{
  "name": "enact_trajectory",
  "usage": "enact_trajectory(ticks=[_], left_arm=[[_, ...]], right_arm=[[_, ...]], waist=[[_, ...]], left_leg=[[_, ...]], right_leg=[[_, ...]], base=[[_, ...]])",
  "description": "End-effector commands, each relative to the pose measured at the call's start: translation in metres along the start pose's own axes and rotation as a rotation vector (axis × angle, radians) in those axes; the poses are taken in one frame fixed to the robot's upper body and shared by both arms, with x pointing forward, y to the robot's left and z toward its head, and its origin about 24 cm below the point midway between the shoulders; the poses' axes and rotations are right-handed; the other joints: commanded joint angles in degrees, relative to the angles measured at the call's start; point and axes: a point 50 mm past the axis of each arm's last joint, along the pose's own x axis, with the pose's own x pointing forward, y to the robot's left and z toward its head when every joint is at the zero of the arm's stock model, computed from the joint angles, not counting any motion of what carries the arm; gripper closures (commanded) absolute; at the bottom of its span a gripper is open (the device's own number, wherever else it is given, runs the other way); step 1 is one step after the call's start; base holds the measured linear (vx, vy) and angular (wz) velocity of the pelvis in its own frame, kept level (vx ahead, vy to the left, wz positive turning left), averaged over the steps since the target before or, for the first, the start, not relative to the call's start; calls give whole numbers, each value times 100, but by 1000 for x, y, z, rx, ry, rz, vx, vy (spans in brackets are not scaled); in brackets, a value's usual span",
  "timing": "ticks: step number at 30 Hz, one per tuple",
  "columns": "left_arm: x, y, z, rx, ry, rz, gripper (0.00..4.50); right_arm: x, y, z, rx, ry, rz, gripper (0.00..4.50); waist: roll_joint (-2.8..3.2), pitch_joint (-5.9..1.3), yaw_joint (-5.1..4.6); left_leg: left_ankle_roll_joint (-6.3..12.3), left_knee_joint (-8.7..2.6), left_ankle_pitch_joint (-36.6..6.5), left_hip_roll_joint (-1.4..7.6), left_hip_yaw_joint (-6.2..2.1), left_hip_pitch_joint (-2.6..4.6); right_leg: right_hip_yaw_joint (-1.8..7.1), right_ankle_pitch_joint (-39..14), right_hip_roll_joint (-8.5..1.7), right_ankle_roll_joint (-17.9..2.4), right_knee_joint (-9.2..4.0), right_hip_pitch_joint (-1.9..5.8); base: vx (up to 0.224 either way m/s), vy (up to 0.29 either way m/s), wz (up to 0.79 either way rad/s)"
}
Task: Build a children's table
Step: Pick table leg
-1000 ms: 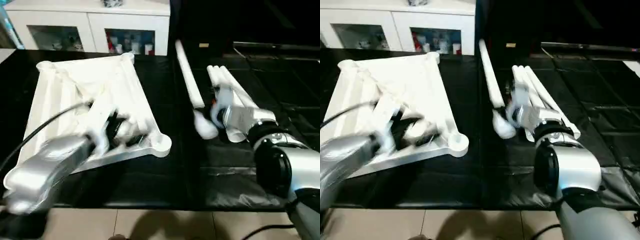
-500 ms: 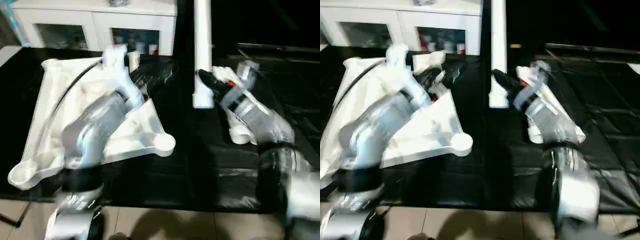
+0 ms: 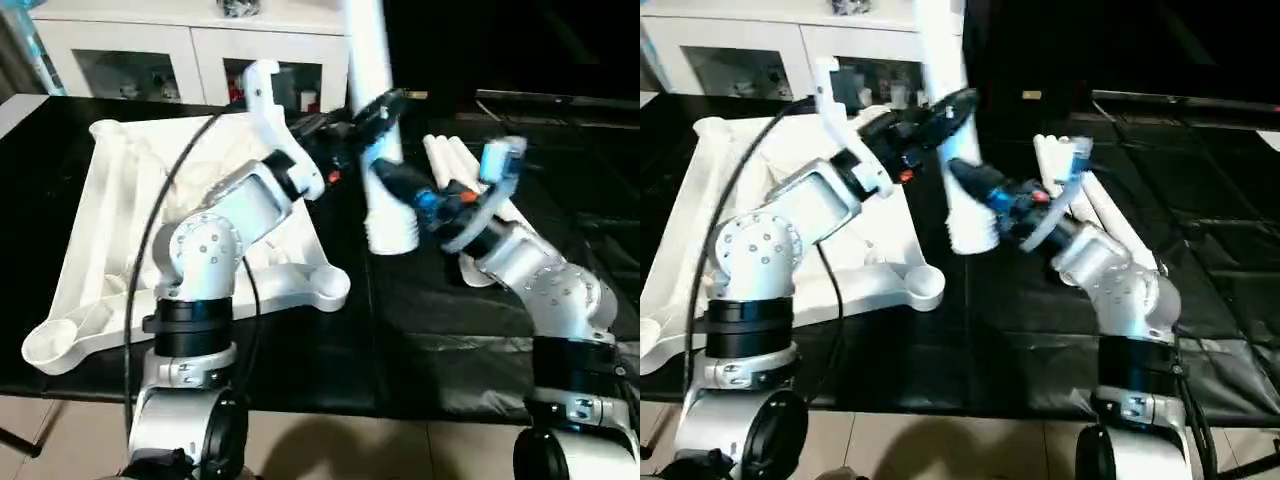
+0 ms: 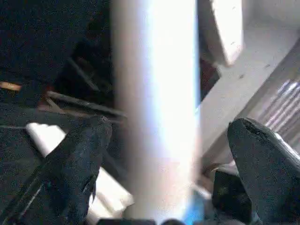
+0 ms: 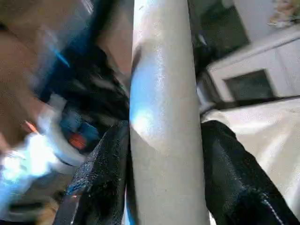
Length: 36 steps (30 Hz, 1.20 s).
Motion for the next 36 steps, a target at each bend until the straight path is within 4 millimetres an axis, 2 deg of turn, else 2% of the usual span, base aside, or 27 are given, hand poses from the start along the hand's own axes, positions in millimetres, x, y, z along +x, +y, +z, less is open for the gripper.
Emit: enact_trajectory(ticks=[1, 6, 7, 8, 11, 13, 19, 22, 23, 25, 27, 29, 31, 34, 36], left_arm=[[3, -8, 6, -30, -26, -44, 0], [4, -5, 5, -2, -18, -9, 0], [5, -2, 3, 22, -12, 40, 0], [5, -1, 3, 26, -11, 49, 29], [8, 4, 2, 40, -26, 149, 42], [10, 7, 2, 46, -42, 203, 72], [11, 17, 6, 23, -118, 360, 125], [11, 19, 7, 5, -133, 378, 133], [12, 19, 6, 2, -136, 386, 145], [12, 19, 5, -14, -140, 400, 171], [13, 19, 3, -26, -141, 403, 171], [14, 18, 2, -29, -138, 399, 206], [14, 17, 1, -31, -135, 395, 213], [15, 18, 1, -34, -138, 400, 253], [15, 18, 3, -35, -144, 405, 257]], right_arm=[[3, 1, 2, -74, 17, -63, 264], [11, 4, -3, -180, 69, -118, 264], [14, 4, -6, -245, 98, -151, 264], [15, 4, -6, -256, 102, -157, 264], [25, 8, -15, -414, 155, -205, 264], [28, 9, -18, -461, 169, -224, 264], [35, 10, -22, -525, 164, -287, 264], [37, 11, -23, -552, 161, -286, 264], [38, 11, -24, -566, 159, -289, 264], [39, 11, -25, -579, 155, -297, 264], [40, 11, -25, -588, 153, -301, 264], [41, 12, -25, -594, 150, -300, 264], [42, 12, -26, -597, 148, -298, 264], [45, 13, -25, -606, 141, -296, 264], [46, 14, -24, -613, 134, -296, 264]], waist=[[-60, -406, 2], [-48, -418, -1], [-45, -419, -3], [-53, -424, -5], [-53, -431, -9], [-49, -442, -3], [-44, -451, -20], [-52, -444, -18], [-30, -443, -14], [-31, -446, -18], [-19, -446, -23], [-15, -446, -19], [-16, -450, -20], [-15, -451, -25], [30, -457, -25]], left_leg=[[-77, -404, -568, -49, 119, 47], [-37, -408, -396, -40, 108, 43], [-40, -411, -381, -37, 109, 44], [-38, -409, -317, -39, 109, 42], [-45, -404, -245, -50, 113, 41], [-43, -399, -160, -48, 109, 41], [51, -390, -65, -53, 111, 43], [65, -392, -145, -58, 113, 40], [57, -392, -184, -55, 111, 49], [58, -390, -193, -51, 112, 52], [54, -389, -190, -52, 109, 50], [45, -388, -225, -54, 113, 59], [43, -389, -222, -54, 109, 55], [49, -386, -221, -59, 109, 53], [42, -381, -211, -56, 102, 58]], right_leg=[[109, -567, -224, -1161, -480, 376], [103, -247, -215, -1106, -457, 374], [102, -199, -217, -1094, -459, 375], [104, -105, -217, -1079, -450, 384], [109, 68, -209, -1057, -441, 399], [109, 253, -210, -1071, -425, 409], [111, 626, -200, -1165, -407, 423], [114, 551, -205, -1165, -417, 425], [115, 484, -208, -1158, -417, 419], [116, 501, -204, -1159, -414, 416], [113, 549, -198, -1168, -411, 416], [115, 541, -194, -1168, -415, 409], [114, 570, -195, -1169, -406, 418], [114, 606, -196, -1168, -406, 423], [113, 656, -195, -1177, -400, 419]], base=[[0, 0, 0], [0, 0, 0], [0, 0, 0], [0, 0, 0], [0, 0, 0], [0, 0, 0], [0, 0, 0], [0, 0, 0], [0, 0, 0], [0, 0, 0], [0, 0, 0], [0, 0, 0], [0, 0, 0], [0, 0, 0], [0, 0, 0]])
